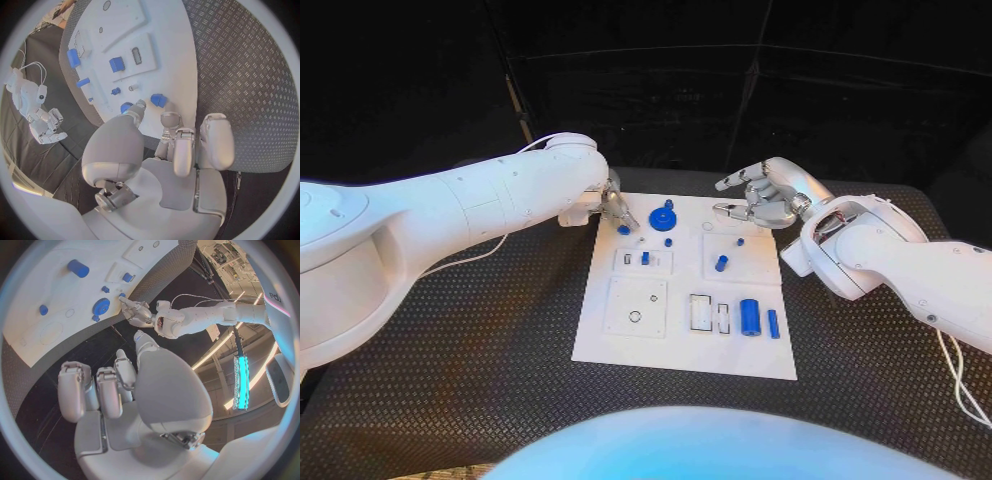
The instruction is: Assemble the parts on the task board
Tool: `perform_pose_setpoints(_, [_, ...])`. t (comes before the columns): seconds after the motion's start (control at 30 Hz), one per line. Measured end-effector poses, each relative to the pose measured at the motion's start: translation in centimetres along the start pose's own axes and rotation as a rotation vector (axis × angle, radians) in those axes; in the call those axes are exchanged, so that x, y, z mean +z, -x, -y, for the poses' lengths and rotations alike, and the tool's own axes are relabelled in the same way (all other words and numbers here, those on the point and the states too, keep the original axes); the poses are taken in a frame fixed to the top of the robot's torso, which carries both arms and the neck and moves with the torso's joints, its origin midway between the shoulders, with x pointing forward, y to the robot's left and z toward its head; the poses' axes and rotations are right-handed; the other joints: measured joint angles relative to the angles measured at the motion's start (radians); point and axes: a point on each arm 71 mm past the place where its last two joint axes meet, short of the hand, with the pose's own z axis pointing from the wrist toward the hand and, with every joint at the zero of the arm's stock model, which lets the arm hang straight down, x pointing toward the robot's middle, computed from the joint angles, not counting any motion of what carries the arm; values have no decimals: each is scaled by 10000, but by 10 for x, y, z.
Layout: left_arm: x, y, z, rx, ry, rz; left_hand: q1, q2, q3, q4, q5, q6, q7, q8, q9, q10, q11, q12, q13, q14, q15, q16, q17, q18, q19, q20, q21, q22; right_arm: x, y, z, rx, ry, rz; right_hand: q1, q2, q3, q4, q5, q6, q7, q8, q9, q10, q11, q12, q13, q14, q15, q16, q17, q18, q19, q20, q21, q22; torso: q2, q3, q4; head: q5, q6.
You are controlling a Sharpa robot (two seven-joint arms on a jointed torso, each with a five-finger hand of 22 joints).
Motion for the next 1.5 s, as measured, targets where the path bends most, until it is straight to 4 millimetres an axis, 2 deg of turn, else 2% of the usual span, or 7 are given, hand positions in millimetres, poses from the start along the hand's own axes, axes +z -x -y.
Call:
perform_pose_setpoints(0.5, [-2,-1,5,654,20,234,212,123,-561,225,1,-1,-1,97,-8,0,0,77,19,0,-1,0,0,0,0,0,0,33,0,0,1,1,-31,8,0,0,0,0,-1,0,0,0,0,0,0,0,-8,0,0,0,-2,1,0,0,0,0,0,5,1,12,-24])
perform_pose_setpoints(0.8, [-2,-1,5,907,102,254,558,375,-789,266,1,90,-91,298,39,1,0,164,101,0,0,0,0,0,0,0,0,64,0,0,1,4,-35,9,0,0,0,0,-1,0,0,0,0,0,0,0,-7,0,0,0,-2,0,0,0,0,0,-1,6,-5,3,-32])
perform_pose_setpoints(1.5, [-1,-4,14,1271,95,66,557,375,-843,265,1,90,-91,299,49,2,0,165,116,0,-1,0,0,0,0,0,0,73,1,0,1,13,-29,2,0,0,1,0,-7,0,0,0,0,0,0,0,-6,0,0,0,-4,1,0,0,0,0,5,7,-14,4,-44])
